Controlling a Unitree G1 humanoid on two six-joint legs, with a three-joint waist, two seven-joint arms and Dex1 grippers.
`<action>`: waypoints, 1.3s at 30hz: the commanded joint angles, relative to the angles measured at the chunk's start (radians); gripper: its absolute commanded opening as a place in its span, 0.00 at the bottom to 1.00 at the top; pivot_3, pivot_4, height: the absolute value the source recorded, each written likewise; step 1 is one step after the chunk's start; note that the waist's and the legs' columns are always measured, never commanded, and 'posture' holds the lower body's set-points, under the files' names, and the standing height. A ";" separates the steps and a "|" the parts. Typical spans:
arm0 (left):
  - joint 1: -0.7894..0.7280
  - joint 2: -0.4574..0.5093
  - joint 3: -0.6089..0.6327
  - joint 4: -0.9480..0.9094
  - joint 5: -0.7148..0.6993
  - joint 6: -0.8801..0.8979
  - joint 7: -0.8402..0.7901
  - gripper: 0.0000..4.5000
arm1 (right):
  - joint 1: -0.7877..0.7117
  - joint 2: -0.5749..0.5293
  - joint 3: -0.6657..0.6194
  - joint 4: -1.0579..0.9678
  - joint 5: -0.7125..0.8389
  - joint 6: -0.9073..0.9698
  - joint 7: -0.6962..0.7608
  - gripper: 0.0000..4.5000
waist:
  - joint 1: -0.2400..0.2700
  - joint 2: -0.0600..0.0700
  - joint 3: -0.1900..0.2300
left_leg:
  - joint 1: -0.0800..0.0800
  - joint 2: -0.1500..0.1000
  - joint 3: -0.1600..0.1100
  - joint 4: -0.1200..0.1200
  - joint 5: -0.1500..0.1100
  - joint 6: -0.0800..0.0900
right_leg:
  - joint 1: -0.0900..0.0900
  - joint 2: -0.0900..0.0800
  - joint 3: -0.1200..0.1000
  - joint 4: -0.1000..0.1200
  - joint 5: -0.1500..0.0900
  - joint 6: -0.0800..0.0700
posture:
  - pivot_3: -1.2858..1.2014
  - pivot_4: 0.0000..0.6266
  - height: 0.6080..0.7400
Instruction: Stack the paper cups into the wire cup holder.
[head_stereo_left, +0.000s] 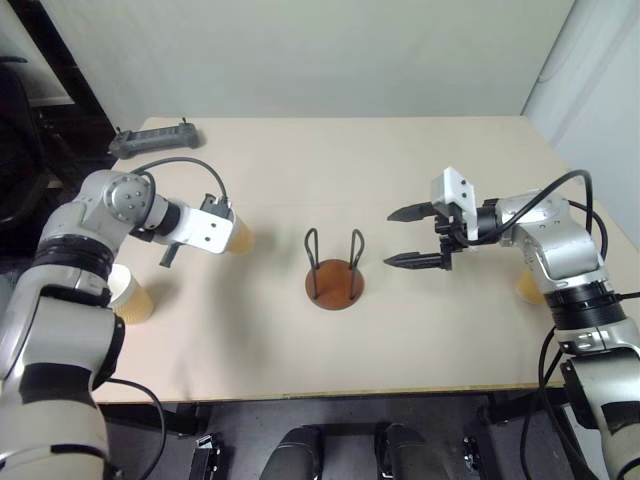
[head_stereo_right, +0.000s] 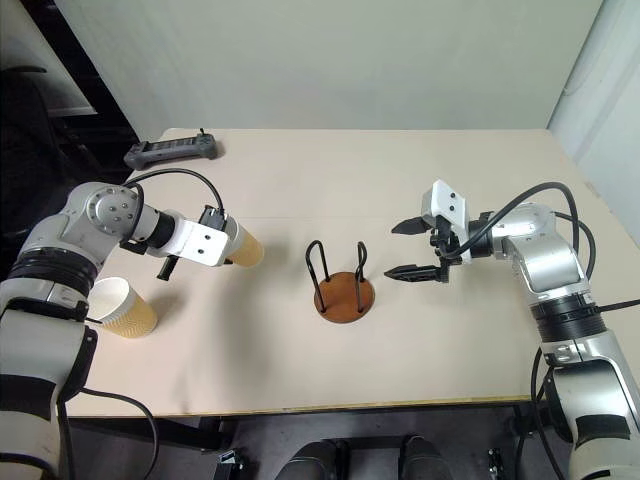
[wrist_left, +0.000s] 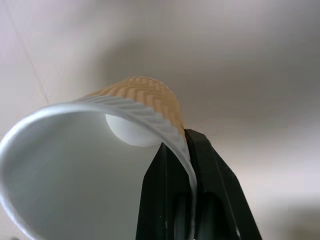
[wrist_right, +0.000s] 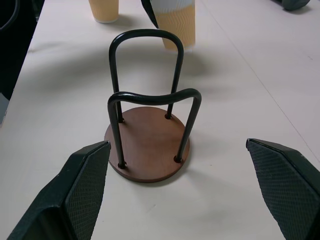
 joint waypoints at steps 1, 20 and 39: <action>-0.029 0.021 0.040 0.007 -0.060 -0.025 -0.058 0.01 | -0.021 -0.010 -0.028 -0.024 0.009 -0.006 0.001 1.00 | 0.000 0.000 0.000 | 0.000 0.000 0.000 0.000 0.000 0.000 | 0.000 0.000 0.000 0.000 0.000 0.000 | 0.52 0.24 1.00; -0.024 0.015 0.038 0.032 -0.046 -0.013 0.005 0.01 | -0.025 -0.001 -0.031 -0.013 0.008 -0.018 -0.010 1.00 | 0.000 0.000 0.000 | -0.001 0.000 0.000 0.000 0.003 0.005 | 0.000 0.000 0.000 0.000 0.001 0.001 | 0.52 0.24 1.00; -0.149 -0.005 0.110 0.106 -0.122 0.137 -0.091 0.01 | -0.024 -0.025 -0.044 -0.012 0.008 -0.014 -0.010 1.00 | 0.000 0.000 0.000 | -0.002 0.000 0.000 0.000 0.004 0.006 | 0.000 0.000 0.000 -0.001 0.001 0.001 | 0.52 0.24 1.00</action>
